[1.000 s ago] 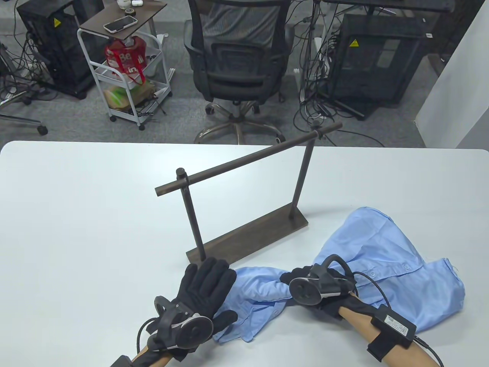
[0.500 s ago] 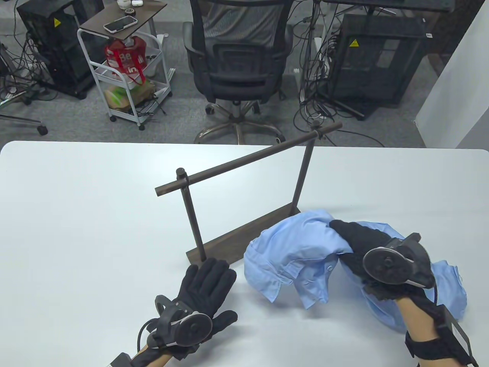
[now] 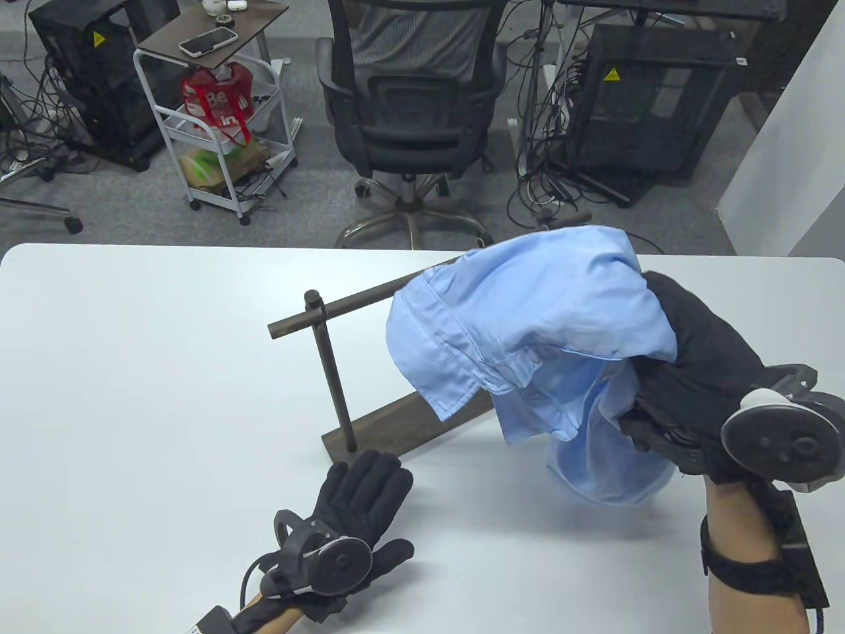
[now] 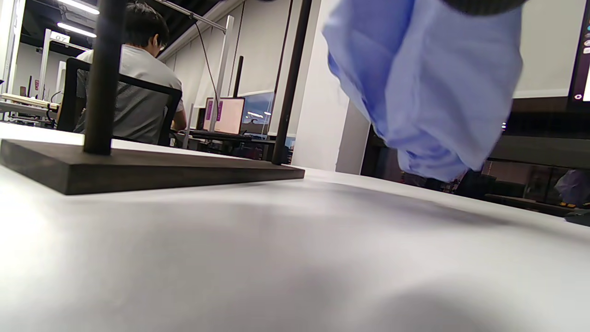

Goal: Hang long-sleeve shirt on desktop hanging rack

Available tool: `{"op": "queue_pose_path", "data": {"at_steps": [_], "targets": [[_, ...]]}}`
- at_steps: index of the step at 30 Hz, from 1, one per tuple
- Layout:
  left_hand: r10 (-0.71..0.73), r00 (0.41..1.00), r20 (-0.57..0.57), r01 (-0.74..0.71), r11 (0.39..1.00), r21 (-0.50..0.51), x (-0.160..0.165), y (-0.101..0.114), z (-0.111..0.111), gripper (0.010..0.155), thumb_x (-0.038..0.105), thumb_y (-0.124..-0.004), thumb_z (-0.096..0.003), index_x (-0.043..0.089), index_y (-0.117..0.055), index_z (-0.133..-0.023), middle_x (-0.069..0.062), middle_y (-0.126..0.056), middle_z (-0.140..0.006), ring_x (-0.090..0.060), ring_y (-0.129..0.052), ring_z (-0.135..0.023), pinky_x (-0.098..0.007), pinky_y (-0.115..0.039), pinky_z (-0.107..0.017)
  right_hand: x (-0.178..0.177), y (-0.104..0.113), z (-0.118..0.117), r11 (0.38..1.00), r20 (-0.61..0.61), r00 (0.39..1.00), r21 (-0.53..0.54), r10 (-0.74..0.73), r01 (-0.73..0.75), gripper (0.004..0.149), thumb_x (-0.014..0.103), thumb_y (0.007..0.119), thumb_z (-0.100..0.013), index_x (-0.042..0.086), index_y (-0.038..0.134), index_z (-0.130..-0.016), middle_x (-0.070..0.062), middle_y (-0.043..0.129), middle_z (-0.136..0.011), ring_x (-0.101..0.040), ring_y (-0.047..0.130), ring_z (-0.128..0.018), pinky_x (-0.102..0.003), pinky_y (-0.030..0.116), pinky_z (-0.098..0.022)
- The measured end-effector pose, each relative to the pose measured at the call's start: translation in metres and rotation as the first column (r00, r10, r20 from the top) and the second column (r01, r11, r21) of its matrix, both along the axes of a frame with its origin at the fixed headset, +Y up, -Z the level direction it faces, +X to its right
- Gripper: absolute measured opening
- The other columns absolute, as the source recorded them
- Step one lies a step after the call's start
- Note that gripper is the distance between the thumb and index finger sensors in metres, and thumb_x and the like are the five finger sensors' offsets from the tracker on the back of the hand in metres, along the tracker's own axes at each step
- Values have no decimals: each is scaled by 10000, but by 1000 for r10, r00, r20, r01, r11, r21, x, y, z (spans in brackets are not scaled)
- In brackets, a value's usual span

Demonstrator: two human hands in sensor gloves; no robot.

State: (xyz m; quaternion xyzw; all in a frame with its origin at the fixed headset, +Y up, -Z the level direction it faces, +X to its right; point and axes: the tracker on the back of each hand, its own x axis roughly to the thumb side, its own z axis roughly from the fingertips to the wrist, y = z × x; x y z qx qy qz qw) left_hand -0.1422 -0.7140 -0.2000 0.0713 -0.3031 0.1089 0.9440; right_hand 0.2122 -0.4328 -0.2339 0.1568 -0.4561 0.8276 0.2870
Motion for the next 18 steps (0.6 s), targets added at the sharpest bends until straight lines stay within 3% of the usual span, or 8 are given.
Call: {"op": "queue_pose_path", "data": {"at_steps": [9,18], "targets": [[-2,1000,-11,2,1000,-7,0,-1,0,897,682,-609,-419,259,-269,-1133,-34,-293,-1213,-333,-334,-1164,-668,-419,-798,-53,28,-18,985,124,982,116,-139,125,485,356,753,-540,101,701,-949,-88,906,-608,-108,892,-331,-371,872,-266],[5,999,-32,-5,1000,6,-2,0,0,895,681,-610,-420,259,-272,-1133,-34,-295,-1212,-333,-336,-1164,-668,-420,-798,-107,44,-38,980,198,970,164,-142,110,509,355,723,-561,106,638,-996,-98,876,-669,-127,891,-395,-402,864,-335]]}}
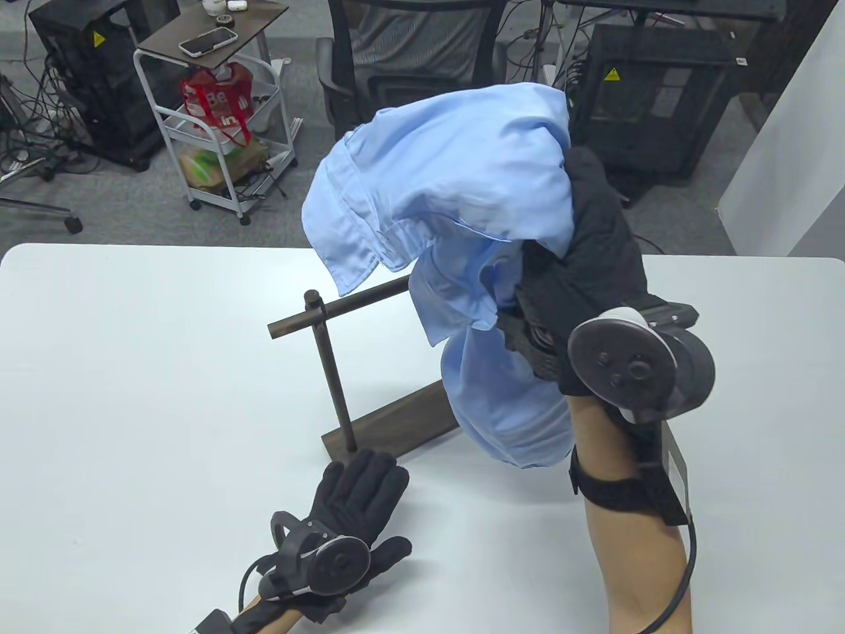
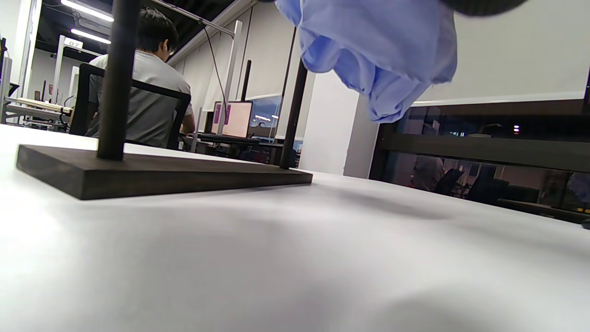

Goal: Hang long-sleeve shirt on desktop hanging rack

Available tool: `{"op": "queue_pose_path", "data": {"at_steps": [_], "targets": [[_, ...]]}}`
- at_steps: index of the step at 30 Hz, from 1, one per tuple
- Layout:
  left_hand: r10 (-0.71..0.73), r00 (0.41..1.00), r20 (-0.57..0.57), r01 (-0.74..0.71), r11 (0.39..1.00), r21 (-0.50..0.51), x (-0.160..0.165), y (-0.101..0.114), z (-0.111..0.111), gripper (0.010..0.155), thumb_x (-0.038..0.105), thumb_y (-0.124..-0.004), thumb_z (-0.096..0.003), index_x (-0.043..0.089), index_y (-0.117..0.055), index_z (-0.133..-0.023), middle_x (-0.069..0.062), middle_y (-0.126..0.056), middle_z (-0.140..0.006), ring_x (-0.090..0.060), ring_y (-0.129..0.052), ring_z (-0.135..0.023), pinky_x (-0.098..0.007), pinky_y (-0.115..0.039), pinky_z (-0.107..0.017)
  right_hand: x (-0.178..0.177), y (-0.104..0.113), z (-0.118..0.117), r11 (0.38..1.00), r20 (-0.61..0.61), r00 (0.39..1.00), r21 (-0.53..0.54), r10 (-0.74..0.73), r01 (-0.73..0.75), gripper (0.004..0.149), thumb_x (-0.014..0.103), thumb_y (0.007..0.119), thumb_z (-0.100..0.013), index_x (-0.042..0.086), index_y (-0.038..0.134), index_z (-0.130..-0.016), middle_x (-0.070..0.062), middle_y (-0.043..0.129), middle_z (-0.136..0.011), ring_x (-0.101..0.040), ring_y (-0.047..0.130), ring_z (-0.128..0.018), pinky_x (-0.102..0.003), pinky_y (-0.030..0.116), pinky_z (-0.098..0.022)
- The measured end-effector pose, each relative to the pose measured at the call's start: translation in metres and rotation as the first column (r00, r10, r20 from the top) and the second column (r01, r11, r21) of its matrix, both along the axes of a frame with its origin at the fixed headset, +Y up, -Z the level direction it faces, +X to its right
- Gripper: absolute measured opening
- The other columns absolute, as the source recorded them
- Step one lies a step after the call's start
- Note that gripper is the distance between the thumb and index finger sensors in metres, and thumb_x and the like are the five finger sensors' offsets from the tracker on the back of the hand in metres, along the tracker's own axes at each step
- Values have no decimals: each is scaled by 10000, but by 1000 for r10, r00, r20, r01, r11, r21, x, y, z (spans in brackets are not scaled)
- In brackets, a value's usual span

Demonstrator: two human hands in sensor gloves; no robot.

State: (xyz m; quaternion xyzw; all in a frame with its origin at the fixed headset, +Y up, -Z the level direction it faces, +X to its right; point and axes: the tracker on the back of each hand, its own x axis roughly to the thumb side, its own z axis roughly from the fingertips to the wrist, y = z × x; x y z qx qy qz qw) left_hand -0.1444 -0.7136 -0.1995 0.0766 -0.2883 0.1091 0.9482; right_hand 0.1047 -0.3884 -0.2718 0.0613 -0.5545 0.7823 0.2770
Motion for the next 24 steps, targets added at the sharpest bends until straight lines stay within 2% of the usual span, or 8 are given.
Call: {"op": "queue_pose_path", "data": {"at_steps": [6,10,15,18,21,24], "targets": [[-7,1000,0,7,1000,-1,0,-1,0,894,680,-611,-420,258,-276,-1133,-33,-298,-1212,-334,-336,-1163,-668,-419,-798,-34,3,-18,996,110,990,-17,85,-83,545,327,685,-580,85,557,-1051,-145,829,-760,-181,893,-475,-466,844,-412],[-9,1000,0,9,1000,-3,0,-1,0,893,680,-611,-419,259,-278,-1133,-32,-299,-1212,-334,-338,-1162,-667,-422,-797,-57,2,-35,982,173,967,-50,186,-180,589,303,682,-585,81,481,-1092,-204,748,-916,-290,893,-640,-551,796,-514],[-8,1000,4,8,1000,1,0,-1,1,892,679,-611,-420,259,-280,-1133,-32,-301,-1212,-333,-340,-1162,-666,-424,-797,-81,-8,-55,932,191,920,-199,342,-304,622,313,696,-588,94,449,-1115,-221,664,-1057,-394,824,-835,-639,689,-622],[-6,1000,9,6,1000,-2,1,-2,1,889,677,-613,-421,260,-281,-1133,-34,-300,-1211,-334,-339,-1162,-665,-424,-797,-89,-18,-65,875,143,892,-309,430,-372,607,323,707,-588,111,494,-1115,-211,667,-1089,-434,789,-888,-676,643,-644],[-8,1000,17,8,1000,-5,2,-3,2,889,676,-613,-420,261,-280,-1133,-31,-300,-1211,-331,-340,-1162,-664,-424,-798,-95,-27,-74,767,77,846,-470,528,-436,599,343,707,-594,130,515,-1120,-192,663,-1116,-455,728,-954,-699,583,-681],[-6,1000,28,6,1000,-8,2,-3,2,888,674,-614,-420,263,-279,-1132,-29,-300,-1211,-330,-340,-1162,-663,-426,-798,-97,-33,-82,676,-36,840,-576,541,-460,625,380,715,-594,113,525,-1125,-209,681,-1113,-480,715,-970,-719,546,-694]]}}
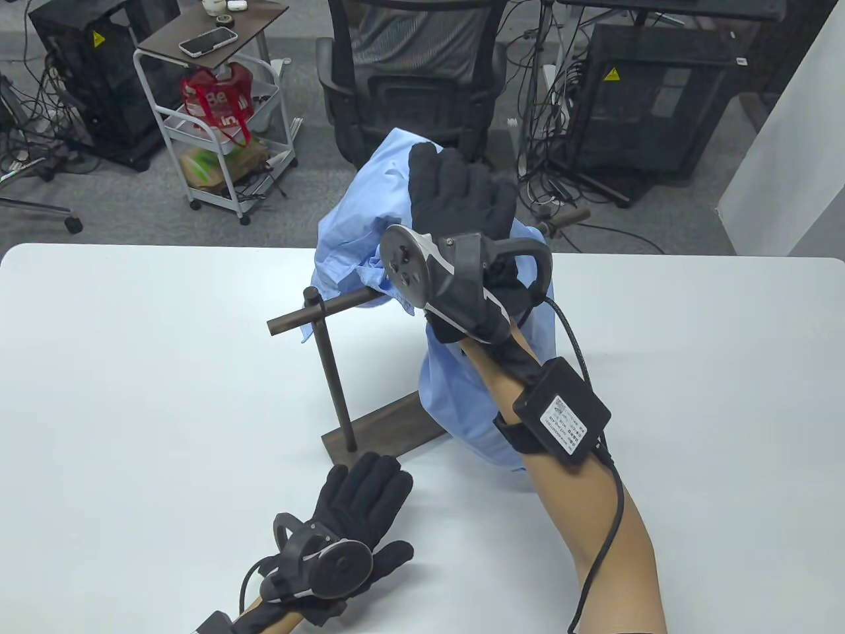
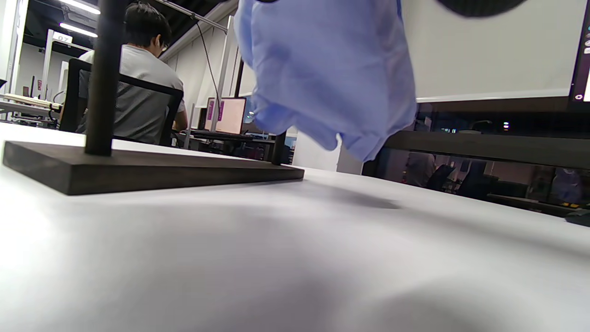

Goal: Hang long-sleeve shirt on desktop hanging rack

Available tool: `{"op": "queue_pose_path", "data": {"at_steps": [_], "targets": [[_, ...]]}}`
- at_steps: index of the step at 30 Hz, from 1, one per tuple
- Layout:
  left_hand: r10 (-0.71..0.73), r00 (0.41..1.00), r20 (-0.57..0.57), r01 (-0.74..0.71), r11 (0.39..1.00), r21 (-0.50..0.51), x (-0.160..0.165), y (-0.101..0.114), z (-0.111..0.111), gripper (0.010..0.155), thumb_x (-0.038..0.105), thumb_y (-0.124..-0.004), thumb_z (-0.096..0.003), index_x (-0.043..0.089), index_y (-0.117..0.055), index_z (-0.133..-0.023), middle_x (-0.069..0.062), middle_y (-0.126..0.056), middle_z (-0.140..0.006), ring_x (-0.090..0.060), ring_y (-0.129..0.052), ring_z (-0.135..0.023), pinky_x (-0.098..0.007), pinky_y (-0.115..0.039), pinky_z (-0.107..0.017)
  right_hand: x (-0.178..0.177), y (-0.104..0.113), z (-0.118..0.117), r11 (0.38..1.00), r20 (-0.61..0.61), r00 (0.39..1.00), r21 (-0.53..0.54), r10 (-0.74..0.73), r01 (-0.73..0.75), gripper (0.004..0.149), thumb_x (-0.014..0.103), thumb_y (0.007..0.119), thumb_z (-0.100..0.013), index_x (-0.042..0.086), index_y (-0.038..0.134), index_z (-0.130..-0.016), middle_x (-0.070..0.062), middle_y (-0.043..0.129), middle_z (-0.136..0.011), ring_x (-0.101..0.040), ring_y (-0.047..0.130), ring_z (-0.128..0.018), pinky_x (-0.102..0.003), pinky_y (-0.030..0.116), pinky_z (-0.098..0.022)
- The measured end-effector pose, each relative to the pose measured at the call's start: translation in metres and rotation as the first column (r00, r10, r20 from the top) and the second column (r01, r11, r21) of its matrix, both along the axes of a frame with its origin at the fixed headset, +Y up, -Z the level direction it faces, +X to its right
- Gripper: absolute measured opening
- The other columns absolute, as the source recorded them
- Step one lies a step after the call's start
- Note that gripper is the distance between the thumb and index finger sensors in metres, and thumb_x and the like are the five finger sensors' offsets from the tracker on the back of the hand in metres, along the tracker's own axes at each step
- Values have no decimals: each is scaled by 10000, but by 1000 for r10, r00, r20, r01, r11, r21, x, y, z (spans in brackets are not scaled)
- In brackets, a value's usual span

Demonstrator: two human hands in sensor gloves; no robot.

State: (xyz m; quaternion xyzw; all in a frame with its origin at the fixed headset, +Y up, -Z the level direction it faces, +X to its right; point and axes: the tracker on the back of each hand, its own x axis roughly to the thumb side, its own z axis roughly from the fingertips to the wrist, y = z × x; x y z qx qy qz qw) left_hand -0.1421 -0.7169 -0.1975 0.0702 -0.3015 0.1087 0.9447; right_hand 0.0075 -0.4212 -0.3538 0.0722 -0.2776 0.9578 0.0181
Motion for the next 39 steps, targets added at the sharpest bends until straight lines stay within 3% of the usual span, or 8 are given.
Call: {"op": "queue_pose_path", "data": {"at_steps": [5,8,12,19,25,31,39], "targets": [[-1,1000,6,1,1000,-6,0,-1,0,886,671,-615,-421,263,-280,-1132,-31,-298,-1211,-329,-339,-1162,-661,-428,-799,8,-11,-18,959,-69,996,-282,-57,35,731,500,698,-583,57,493,-1126,-274,650,-1111,-530,660,-992,-751,464,-710],[1,1000,8,-1,1000,-10,0,-1,0,885,671,-617,-421,264,-281,-1131,-29,-298,-1211,-329,-338,-1163,-662,-427,-800,15,-14,-27,932,-112,986,-353,-126,79,722,529,697,-579,73,534,-1115,-275,628,-1122,-539,628,-1005,-765,434,-708],[0,1000,14,0,1000,-15,1,-1,0,884,670,-617,-421,264,-282,-1131,-27,-298,-1211,-328,-337,-1163,-662,-427,-799,21,-14,-29,926,-140,969,-349,-204,145,709,502,738,-572,104,535,-1123,-273,585,-1139,-536,603,-1016,-773,417,-706],[-6,1000,14,6,1000,-23,1,-2,0,881,668,-618,-422,264,-287,-1132,-29,-300,-1211,-329,-339,-1162,-662,-428,-799,30,0,-16,920,-204,954,-369,-219,132,752,502,763,-564,131,477,-1152,-269,494,-1189,-542,523,-1062,-773,397,-718],[-12,1000,16,12,1000,-26,2,-3,0,881,668,-618,-422,263,-288,-1132,-28,-301,-1211,-328,-339,-1163,-663,-427,-798,46,12,10,945,-265,939,-299,-218,135,739,511,745,-563,140,485,-1147,-259,497,-1188,-536,524,-1063,-775,399,-714],[-18,1000,10,19,1000,-21,3,-3,-1,883,669,-617,-422,263,-284,-1132,-28,-298,-1211,-327,-337,-1163,-663,-425,-799,70,11,59,974,-296,942,-204,-160,101,778,511,749,-554,136,435,-1159,-235,456,-1213,-531,500,-1081,-762,418,-719],[-9,1000,-12,9,1000,-13,3,-2,-2,883,670,-616,-423,264,-281,-1132,-28,-295,-1212,-326,-336,-1164,-663,-425,-800,100,-33,131,985,-319,948,-165,-5,-51,922,557,733,-539,127,211,-1165,-238,258,-1244,-569,352,-1117,-761,397,-730]]}}
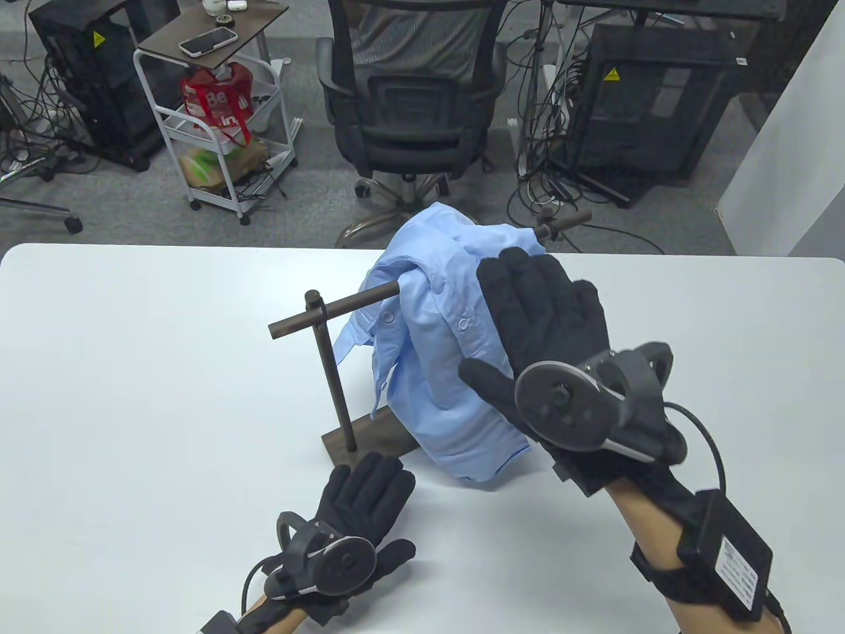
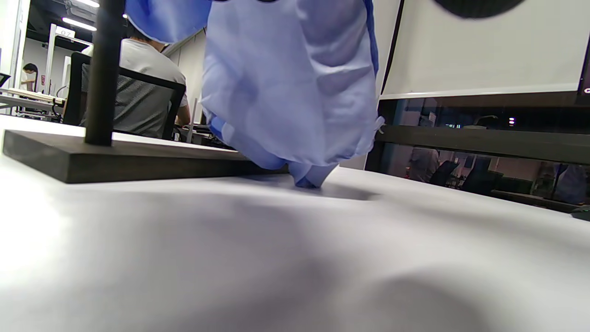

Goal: Hang long-sleeve shirt on desktop hanging rack

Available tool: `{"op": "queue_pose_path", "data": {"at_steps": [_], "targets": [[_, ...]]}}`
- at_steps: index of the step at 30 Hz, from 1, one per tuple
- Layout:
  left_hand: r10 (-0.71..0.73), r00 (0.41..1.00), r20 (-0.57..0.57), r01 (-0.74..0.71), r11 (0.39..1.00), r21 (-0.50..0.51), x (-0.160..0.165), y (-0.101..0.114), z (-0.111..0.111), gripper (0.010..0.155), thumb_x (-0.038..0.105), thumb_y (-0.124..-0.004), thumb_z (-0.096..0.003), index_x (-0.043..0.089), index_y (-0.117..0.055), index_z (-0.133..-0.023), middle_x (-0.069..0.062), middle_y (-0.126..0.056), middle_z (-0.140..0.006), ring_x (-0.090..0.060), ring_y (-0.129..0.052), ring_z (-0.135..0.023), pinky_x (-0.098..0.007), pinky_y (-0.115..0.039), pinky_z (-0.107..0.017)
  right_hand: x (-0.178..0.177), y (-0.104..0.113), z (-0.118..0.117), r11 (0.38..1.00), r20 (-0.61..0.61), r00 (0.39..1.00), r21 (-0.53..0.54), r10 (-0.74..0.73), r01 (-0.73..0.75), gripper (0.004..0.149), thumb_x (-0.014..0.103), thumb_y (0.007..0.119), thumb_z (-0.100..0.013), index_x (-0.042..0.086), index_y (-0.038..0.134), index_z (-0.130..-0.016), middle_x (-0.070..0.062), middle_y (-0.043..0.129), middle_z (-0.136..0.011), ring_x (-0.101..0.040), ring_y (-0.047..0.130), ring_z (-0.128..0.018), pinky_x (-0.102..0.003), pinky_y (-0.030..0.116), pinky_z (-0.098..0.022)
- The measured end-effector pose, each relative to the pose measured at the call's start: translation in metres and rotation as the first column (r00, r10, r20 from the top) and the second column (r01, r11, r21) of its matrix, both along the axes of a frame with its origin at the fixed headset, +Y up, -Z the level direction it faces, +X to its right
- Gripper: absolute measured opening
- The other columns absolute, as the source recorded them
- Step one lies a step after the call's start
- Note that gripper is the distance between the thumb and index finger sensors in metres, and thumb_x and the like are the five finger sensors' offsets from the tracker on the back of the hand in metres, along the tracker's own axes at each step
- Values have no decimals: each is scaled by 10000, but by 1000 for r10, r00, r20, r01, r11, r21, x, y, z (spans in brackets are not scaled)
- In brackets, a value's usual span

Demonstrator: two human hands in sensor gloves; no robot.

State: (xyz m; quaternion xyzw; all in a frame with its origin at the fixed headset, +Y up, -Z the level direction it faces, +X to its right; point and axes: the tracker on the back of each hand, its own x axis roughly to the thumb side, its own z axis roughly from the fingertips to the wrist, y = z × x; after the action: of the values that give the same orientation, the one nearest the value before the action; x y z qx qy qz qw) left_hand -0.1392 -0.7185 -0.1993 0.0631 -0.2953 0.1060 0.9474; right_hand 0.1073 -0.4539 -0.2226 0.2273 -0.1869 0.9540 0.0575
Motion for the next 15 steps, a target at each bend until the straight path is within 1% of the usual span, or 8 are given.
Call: {"op": "queue_pose_path", "data": {"at_steps": [2,3,6,9,10,11,12,15], "targets": [[2,1000,-1,-2,1000,3,0,0,0,887,670,-618,-422,263,-279,-1133,-29,-295,-1212,-329,-335,-1164,-664,-424,-799,7,-16,14,1000,-23,1000,18,2,-1,929,560,735,-532,121,212,-1162,-245,240,-1239,-573,335,-1116,-764,391,-728],[2,1000,-3,-2,1000,5,0,0,0,887,671,-620,-422,263,-279,-1132,-28,-295,-1212,-327,-334,-1165,-664,-424,-800,10,-28,22,1000,-31,1000,18,5,-5,929,562,731,-533,119,210,-1162,-249,228,-1237,-572,329,-1115,-761,390,-729],[3,1000,-6,-2,1000,10,1,0,-1,891,671,-625,-421,263,-276,-1132,-28,-294,-1212,-327,-334,-1165,-665,-422,-800,17,-57,37,1000,-50,999,17,17,-16,939,566,733,-525,113,212,-1161,-246,205,-1234,-565,301,-1118,-759,374,-732],[10,1000,-16,-9,1000,22,0,2,-1,893,672,-626,-420,264,-275,-1132,-29,-292,-1213,-328,-332,-1165,-665,-421,-801,24,-98,51,1000,-72,997,13,22,-21,936,573,727,-522,113,220,-1161,-246,208,-1231,-562,300,-1117,-762,364,-729],[11,1000,-19,-10,1000,25,0,2,-1,893,671,-627,-420,263,-275,-1132,-29,-292,-1213,-326,-333,-1165,-665,-421,-801,25,-109,53,1000,-82,996,9,19,-18,933,570,729,-521,111,227,-1159,-249,211,-1229,-562,297,-1115,-763,359,-726],[11,1000,-22,-10,1000,30,0,2,-1,893,671,-627,-420,263,-274,-1132,-27,-291,-1212,-327,-331,-1165,-666,-420,-800,27,-125,55,1000,-85,996,-6,19,-19,932,574,729,-519,109,237,-1159,-254,212,-1227,-566,302,-1111,-764,360,-722],[11,1000,-24,-10,999,32,0,2,-1,895,672,-627,-420,262,-274,-1133,-29,-291,-1213,-326,-331,-1165,-666,-418,-801,27,-134,56,1000,-91,996,-22,18,-20,935,578,723,-519,112,225,-1159,-259,183,-1222,-568,284,-1111,-765,352,-723],[14,999,-34,-12,999,42,0,2,-2,896,672,-628,-420,262,-270,-1132,-29,-287,-1212,-328,-328,-1165,-666,-417,-801,31,-182,57,994,-111,994,-103,9,-21,947,589,711,-519,107,200,-1154,-261,155,-1215,-571,265,-1107,-761,348,-724]]}}
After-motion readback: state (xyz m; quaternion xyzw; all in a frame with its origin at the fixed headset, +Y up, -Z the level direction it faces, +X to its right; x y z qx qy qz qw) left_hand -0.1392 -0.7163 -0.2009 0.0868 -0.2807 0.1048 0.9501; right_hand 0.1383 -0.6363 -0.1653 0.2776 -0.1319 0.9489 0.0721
